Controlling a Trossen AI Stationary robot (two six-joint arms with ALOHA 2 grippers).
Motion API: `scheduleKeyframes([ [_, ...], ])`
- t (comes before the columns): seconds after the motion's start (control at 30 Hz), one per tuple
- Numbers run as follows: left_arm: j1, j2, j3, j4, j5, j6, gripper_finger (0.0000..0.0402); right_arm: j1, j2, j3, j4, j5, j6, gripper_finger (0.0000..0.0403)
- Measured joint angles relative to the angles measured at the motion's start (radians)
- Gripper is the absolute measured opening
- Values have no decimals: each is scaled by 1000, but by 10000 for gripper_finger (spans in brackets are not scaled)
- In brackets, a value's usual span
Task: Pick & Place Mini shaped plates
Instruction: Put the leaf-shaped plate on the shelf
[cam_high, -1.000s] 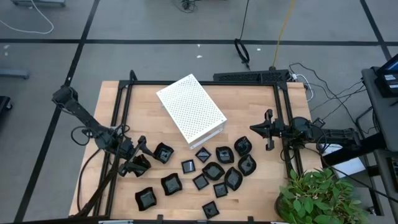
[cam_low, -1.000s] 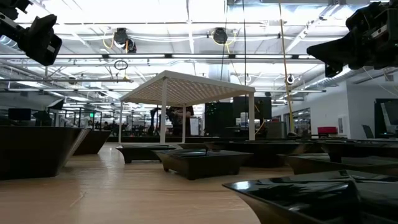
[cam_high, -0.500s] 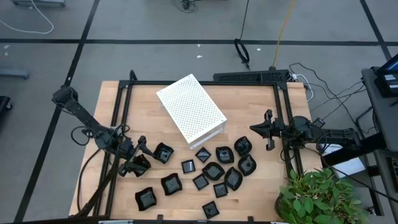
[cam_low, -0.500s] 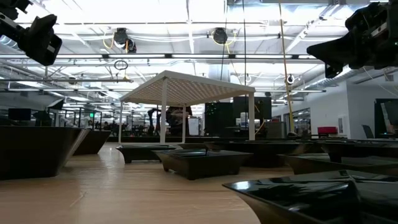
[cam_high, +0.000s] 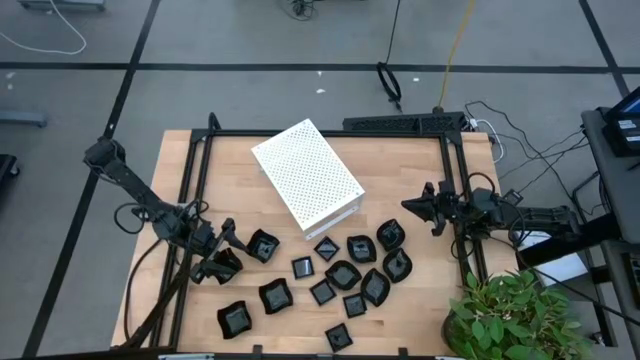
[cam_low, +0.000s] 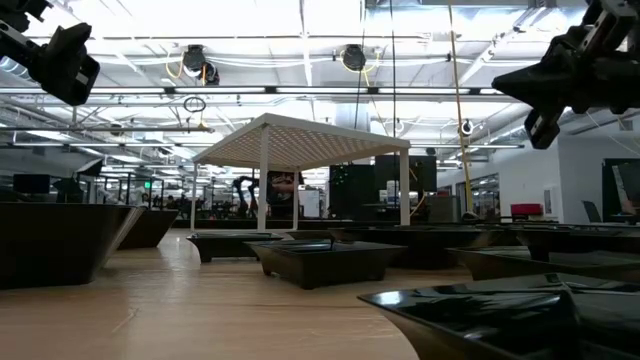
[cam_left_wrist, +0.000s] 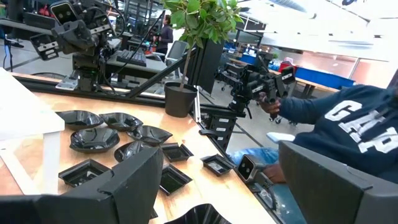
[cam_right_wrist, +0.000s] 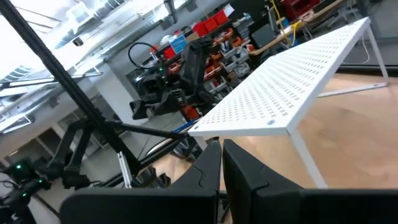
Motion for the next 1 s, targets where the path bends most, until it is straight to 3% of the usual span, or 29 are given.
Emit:
scheduleKeyframes([
  [0.47, 0, 0, 0, 0, 0, 0, 324, 0, 0, 0, 8, -28, 14, 9],
  [0.6, 0, 0, 0, 0, 0, 0, 324, 0, 1, 0, 21, 29, 70, 19],
  [0.7, 0, 0, 0, 0, 0, 0, 324, 0, 19, 13, 8, 24, 65, 54],
  [0.83, 0, 0, 0, 0, 0, 0, 324, 0, 100, 55, -47, 22, 65, 131],
  [1.0, 0, 0, 0, 0, 0, 0, 324, 0, 308, 163, -182, 53, 111, 201],
])
